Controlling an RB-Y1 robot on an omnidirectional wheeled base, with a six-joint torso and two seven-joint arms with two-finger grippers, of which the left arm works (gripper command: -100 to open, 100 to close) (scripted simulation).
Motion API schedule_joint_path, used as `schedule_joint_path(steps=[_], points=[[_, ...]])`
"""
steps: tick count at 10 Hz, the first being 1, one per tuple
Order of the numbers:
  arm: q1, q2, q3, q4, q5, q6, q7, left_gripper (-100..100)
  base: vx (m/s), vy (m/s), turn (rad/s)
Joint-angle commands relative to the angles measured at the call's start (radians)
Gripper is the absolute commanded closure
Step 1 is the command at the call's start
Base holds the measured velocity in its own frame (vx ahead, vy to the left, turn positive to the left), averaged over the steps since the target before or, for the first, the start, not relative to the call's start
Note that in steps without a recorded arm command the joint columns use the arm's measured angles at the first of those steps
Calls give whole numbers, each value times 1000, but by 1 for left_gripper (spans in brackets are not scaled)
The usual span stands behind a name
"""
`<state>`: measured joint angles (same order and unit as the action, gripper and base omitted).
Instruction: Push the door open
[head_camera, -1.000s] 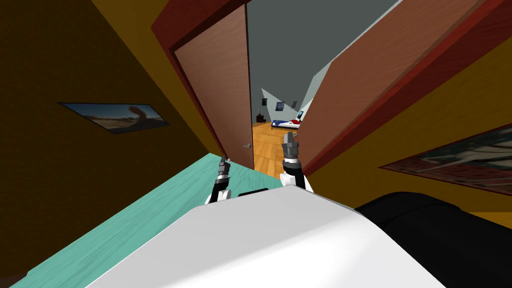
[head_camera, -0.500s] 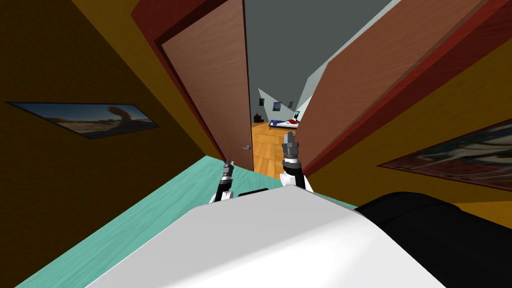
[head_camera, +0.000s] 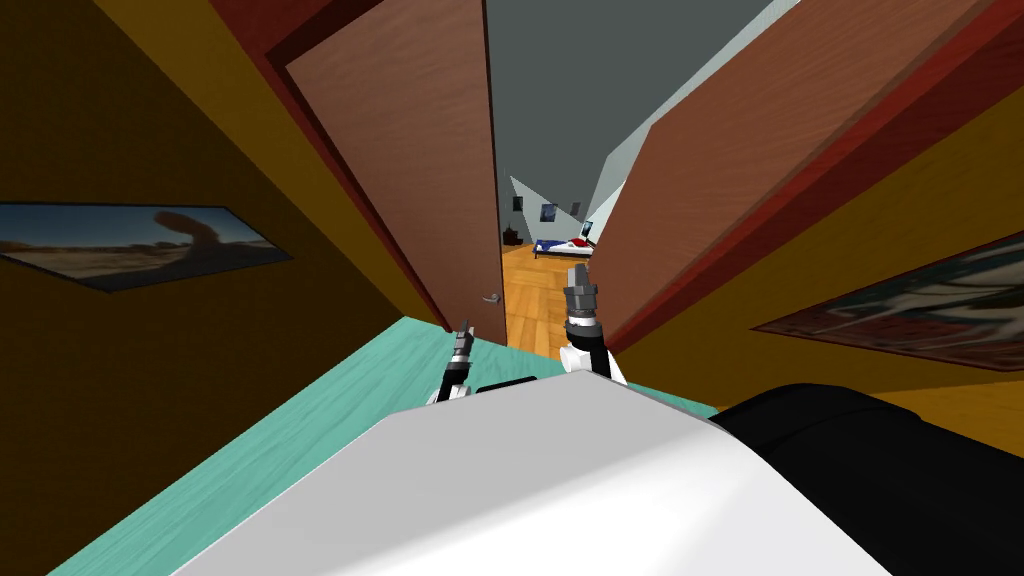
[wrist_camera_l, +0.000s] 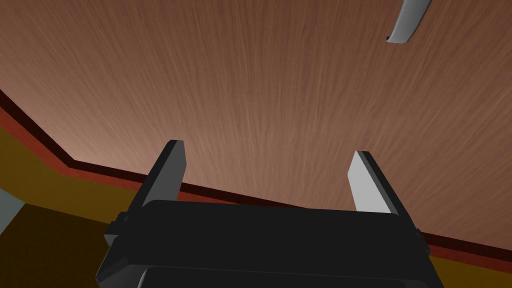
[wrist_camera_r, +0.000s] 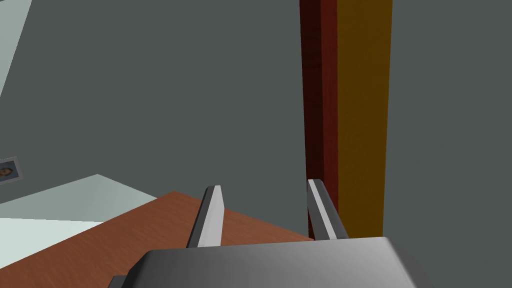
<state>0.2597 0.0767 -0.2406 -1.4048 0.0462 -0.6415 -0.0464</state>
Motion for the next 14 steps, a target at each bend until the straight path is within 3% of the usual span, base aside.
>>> schedule_joint_path(steps=[1, 8, 14], points=[[-15, 4, -10, 45, -2, -8, 8, -100, 69, 57, -87], [-65, 1, -56, 218, -15, -45, 28, -100, 87, 51, -85], [-97, -5, -87, 331, -23, -69, 41, -100, 77, 51, -60]])
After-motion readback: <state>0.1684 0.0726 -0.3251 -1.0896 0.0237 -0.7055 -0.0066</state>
